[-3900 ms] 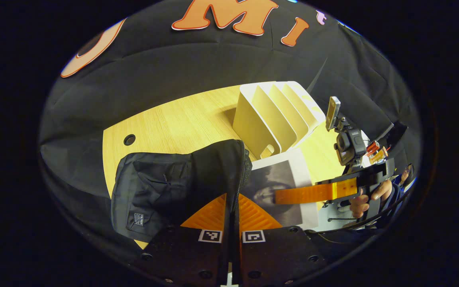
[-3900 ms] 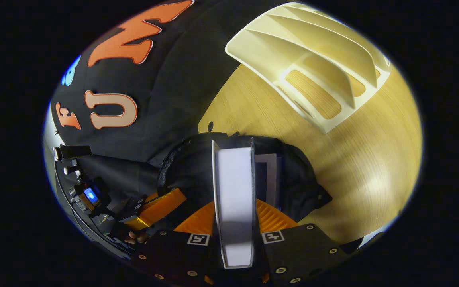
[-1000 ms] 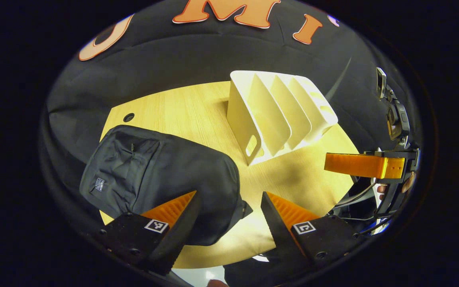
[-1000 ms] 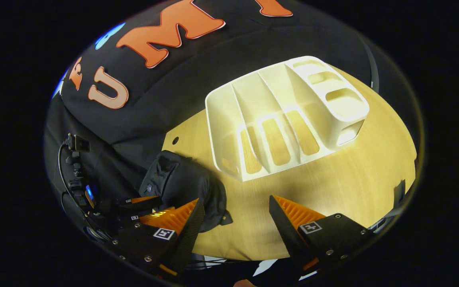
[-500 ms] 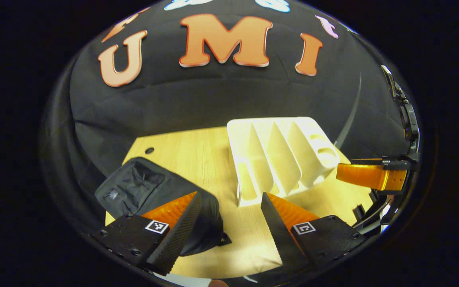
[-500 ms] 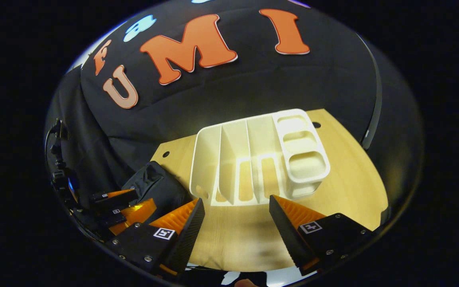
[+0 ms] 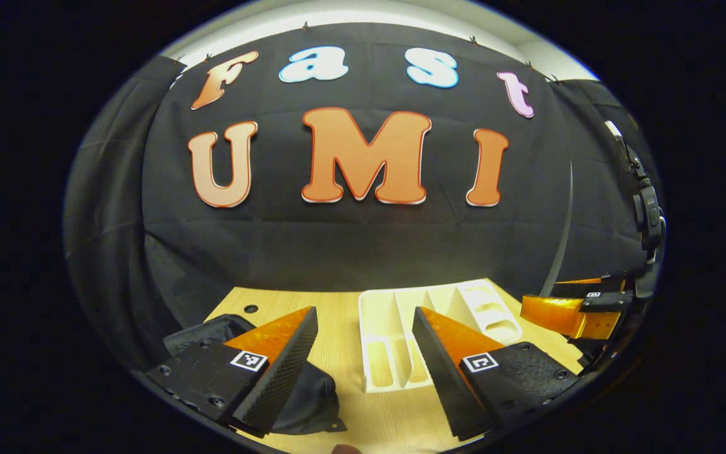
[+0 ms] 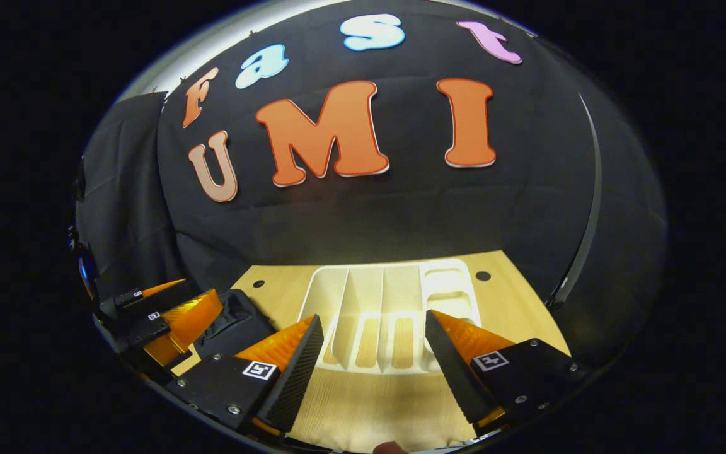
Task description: Open the schoolbag, grab two books from the bookshelf and put them into the schoolbag.
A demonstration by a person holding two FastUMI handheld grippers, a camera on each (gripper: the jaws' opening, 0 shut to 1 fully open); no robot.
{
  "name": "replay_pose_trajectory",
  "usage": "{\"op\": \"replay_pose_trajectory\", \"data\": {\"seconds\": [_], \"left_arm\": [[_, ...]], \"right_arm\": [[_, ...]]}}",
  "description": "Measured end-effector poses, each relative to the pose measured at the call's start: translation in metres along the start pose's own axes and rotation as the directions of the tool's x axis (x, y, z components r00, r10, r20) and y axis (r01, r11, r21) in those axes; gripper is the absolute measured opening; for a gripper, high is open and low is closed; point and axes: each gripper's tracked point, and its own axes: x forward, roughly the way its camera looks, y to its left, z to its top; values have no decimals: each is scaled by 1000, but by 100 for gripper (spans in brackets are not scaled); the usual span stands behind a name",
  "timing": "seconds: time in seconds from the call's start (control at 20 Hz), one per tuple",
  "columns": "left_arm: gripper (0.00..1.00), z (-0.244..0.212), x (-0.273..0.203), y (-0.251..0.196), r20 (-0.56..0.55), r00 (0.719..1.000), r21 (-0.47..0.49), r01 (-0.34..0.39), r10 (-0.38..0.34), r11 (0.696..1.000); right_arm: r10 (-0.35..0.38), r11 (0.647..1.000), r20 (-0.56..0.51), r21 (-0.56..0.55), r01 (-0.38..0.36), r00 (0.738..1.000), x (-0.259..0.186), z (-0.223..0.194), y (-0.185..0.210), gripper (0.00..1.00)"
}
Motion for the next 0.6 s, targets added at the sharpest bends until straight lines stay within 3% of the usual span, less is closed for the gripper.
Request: {"op": "replay_pose_trajectory", "data": {"seconds": [0.35,0.45,0.6], "left_arm": [[96,37,-15,3,197,979,24,-47,41,999],[95,45,-18,3,250,967,29,-52,43,998],[92,37,-29,5,276,959,14,-65,58,998]], "right_arm": [[-36,999,254,-11,40,966,-15,53,4,97],[-34,999,280,-4,37,959,-16,51,6,100],[-47,998,269,-17,54,962,-14,52,1,96]]}}
